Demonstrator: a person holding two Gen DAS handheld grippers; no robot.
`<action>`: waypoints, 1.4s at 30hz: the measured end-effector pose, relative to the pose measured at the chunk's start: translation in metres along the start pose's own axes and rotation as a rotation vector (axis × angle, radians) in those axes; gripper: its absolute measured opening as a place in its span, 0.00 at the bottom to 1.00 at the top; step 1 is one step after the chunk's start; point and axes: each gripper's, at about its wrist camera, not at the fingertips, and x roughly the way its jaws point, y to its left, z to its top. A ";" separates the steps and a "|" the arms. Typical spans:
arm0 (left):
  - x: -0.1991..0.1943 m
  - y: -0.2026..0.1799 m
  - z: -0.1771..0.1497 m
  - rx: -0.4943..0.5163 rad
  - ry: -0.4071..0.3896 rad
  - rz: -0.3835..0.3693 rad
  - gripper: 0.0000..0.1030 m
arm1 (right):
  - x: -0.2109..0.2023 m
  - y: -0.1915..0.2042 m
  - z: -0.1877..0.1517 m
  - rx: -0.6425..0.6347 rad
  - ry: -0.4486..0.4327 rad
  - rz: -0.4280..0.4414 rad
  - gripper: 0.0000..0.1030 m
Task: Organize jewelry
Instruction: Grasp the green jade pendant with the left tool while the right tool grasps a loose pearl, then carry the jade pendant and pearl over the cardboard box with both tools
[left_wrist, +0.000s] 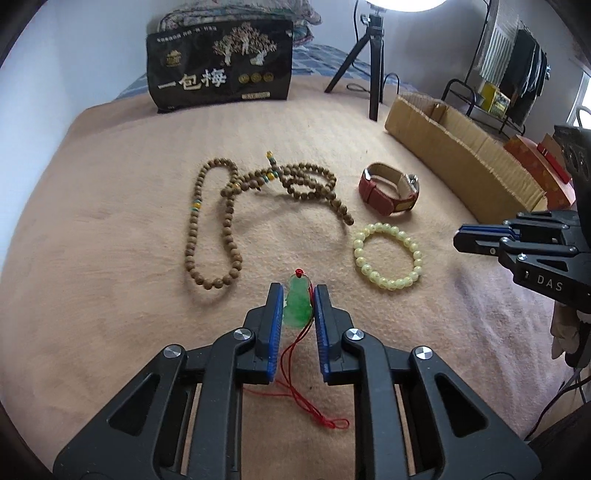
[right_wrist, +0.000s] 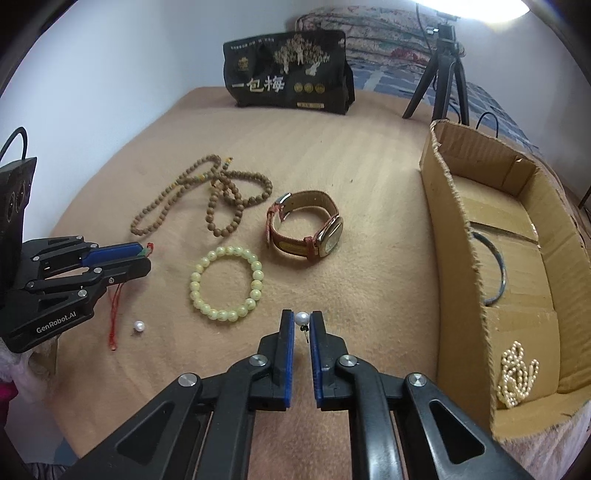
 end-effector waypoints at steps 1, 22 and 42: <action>-0.005 0.000 0.000 -0.004 -0.009 0.000 0.15 | -0.004 0.001 -0.001 -0.001 -0.008 0.001 0.06; -0.082 -0.046 0.029 0.040 -0.160 -0.051 0.15 | -0.114 -0.032 -0.030 0.065 -0.195 -0.049 0.06; -0.063 -0.130 0.090 0.110 -0.217 -0.159 0.15 | -0.157 -0.107 -0.054 0.177 -0.252 -0.124 0.06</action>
